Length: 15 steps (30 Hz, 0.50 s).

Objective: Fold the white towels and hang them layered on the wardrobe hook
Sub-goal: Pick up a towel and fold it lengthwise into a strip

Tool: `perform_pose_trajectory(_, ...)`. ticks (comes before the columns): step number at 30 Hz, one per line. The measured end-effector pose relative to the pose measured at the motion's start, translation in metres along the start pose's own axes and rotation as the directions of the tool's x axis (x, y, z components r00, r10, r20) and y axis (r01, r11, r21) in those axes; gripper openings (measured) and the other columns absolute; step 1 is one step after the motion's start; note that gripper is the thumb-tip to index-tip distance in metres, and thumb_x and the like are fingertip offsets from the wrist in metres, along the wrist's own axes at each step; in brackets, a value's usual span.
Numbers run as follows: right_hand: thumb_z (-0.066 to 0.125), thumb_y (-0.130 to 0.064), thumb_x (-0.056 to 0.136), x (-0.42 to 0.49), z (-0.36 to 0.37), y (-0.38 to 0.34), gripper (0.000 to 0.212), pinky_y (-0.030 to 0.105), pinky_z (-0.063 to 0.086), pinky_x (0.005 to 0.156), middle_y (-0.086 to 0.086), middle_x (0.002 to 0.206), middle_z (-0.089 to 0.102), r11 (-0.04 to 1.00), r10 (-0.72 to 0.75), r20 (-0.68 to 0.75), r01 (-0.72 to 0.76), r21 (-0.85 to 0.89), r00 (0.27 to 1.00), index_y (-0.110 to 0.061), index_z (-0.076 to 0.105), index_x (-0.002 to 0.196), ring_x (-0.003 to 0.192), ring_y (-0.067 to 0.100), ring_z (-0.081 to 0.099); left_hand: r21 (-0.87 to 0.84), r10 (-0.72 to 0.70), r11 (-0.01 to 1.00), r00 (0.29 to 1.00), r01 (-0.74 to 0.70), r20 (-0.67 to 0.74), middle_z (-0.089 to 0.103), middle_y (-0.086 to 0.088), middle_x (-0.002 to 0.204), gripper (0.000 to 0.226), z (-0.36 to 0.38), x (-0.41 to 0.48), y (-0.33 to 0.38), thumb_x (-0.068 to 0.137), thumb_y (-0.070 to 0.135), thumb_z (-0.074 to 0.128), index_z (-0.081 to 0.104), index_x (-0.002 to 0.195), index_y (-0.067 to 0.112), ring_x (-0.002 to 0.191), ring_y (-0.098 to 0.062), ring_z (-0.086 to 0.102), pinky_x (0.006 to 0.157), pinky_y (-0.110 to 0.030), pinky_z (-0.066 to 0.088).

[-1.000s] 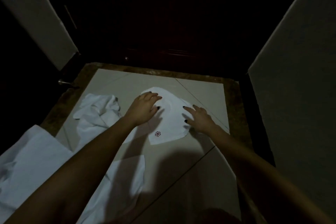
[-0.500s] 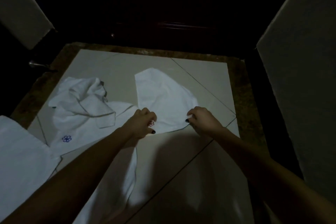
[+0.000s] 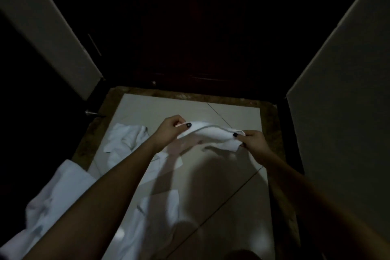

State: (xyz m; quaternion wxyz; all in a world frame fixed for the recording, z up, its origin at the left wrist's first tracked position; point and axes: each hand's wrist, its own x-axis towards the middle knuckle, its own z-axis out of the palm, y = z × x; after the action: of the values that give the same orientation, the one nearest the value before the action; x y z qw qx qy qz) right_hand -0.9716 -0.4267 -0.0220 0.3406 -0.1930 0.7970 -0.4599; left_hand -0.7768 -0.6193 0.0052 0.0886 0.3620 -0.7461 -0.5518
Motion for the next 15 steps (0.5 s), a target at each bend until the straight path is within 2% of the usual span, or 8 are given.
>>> perform_pose_trajectory(3, 0.059, -0.012, 0.096, -0.044, -0.010, -0.063, 0.023, 0.040, 0.052, 0.071, 0.033, 0.095, 0.064, 0.999, 0.052, 0.060, -0.053, 0.015, 0.997, 0.009, 0.068, 0.095, 0.080, 0.032, 0.059, -0.129, -0.089, 0.989, 0.991, 0.076, -0.099, 0.049, -0.003, 0.076, 0.016, -0.033, -0.038, 0.064, 0.101, 0.021, 0.051, 0.051, 0.086, 0.014, 0.062, -0.015, 0.047, 0.048, -0.021, 0.041)
perform_pose_trajectory(6, 0.058, -0.023, 0.099, -0.087, -0.020, -0.147, 0.036, 0.030, 0.044, 0.060, 0.023, 0.076, 0.057, 0.998, 0.047, 0.093, -0.044, -0.033, 0.995, 0.010, 0.065, 0.085, 0.072, 0.024, 0.054, -0.258, -0.139, 0.961, 0.980, 0.099, -0.142, 0.049, -0.009, 0.079, 0.008, -0.073, -0.080, 0.133, 0.104, 0.020, 0.043, 0.050, 0.107, 0.018, 0.057, -0.016, 0.044, 0.045, -0.024, 0.038)
perform_pose_trajectory(7, 0.057, -0.023, 0.099, -0.102, -0.024, -0.179, 0.038, 0.029, 0.041, 0.059, 0.018, 0.071, 0.053, 0.999, 0.038, 0.103, -0.034, -0.038, 0.994, 0.009, 0.063, 0.080, 0.069, 0.023, 0.051, -0.295, -0.140, 0.952, 0.977, 0.088, -0.160, 0.050, -0.011, 0.079, 0.013, -0.087, -0.094, 0.156, 0.104, 0.020, 0.042, 0.051, 0.113, 0.021, 0.058, -0.016, 0.045, 0.047, -0.025, 0.038)
perform_pose_trajectory(9, 0.057, -0.019, 0.099, -0.133, -0.032, -0.241, 0.042, 0.032, 0.036, 0.062, 0.022, 0.069, 0.048, 1.000, 0.003, 0.106, -0.001, -0.013, 0.994, 0.016, 0.058, 0.076, 0.068, 0.024, 0.046, -0.366, -0.155, 0.928, 0.967, 0.072, -0.201, 0.057, -0.010, 0.087, 0.019, -0.113, -0.125, 0.207, 0.104, 0.020, 0.042, 0.057, 0.116, 0.022, 0.070, -0.018, 0.053, 0.059, -0.029, 0.044)
perform_pose_trajectory(11, 0.056, -0.010, 0.098, -0.172, -0.041, -0.304, 0.033, 0.035, 0.041, 0.068, 0.035, 0.082, 0.058, 0.998, -0.045, 0.107, 0.039, 0.053, 0.993, 0.022, 0.060, 0.091, 0.078, 0.025, 0.051, -0.431, -0.166, 0.901, 0.959, 0.053, -0.229, 0.065, -0.004, 0.095, 0.021, -0.135, -0.159, 0.259, 0.103, 0.020, 0.045, 0.065, 0.106, 0.023, 0.082, -0.019, 0.060, 0.063, -0.029, 0.048)
perform_pose_trajectory(13, 0.056, -0.003, 0.097, -0.218, -0.049, -0.374, 0.028, 0.035, 0.051, 0.084, 0.025, 0.108, 0.066, 0.988, -0.115, 0.130, 0.100, 0.119, 0.985, 0.010, 0.062, 0.121, 0.097, 0.023, 0.060, -0.498, -0.164, 0.867, 0.948, 0.007, -0.272, 0.068, 0.000, 0.093, 0.019, -0.155, -0.196, 0.313, 0.101, 0.020, 0.050, 0.068, 0.099, 0.026, 0.083, -0.018, 0.064, 0.064, -0.027, 0.051)
perform_pose_trajectory(14, 0.056, -0.002, 0.097, -0.241, -0.054, -0.408, 0.032, 0.033, 0.053, 0.088, 0.017, 0.113, 0.067, 0.978, -0.152, 0.155, 0.126, 0.165, 0.976, 0.003, 0.059, 0.129, 0.101, 0.021, 0.062, -0.540, -0.161, 0.841, 0.941, -0.026, -0.297, 0.069, -0.001, 0.093, 0.016, -0.166, -0.215, 0.340, 0.099, 0.019, 0.054, 0.068, 0.099, 0.025, 0.082, -0.017, 0.065, 0.064, -0.028, 0.052)
perform_pose_trajectory(15, 0.056, 0.000, 0.096, -0.265, -0.059, -0.441, 0.032, 0.030, 0.055, 0.083, 0.014, 0.110, 0.067, 0.967, -0.178, 0.182, 0.137, 0.217, 0.967, -0.001, 0.061, 0.128, 0.096, 0.019, 0.065, -0.571, -0.153, 0.818, 0.934, -0.064, -0.323, 0.069, -0.002, 0.091, 0.013, -0.178, -0.233, 0.367, 0.098, 0.017, 0.056, 0.067, 0.100, 0.024, 0.079, -0.016, 0.065, 0.062, -0.027, 0.052)
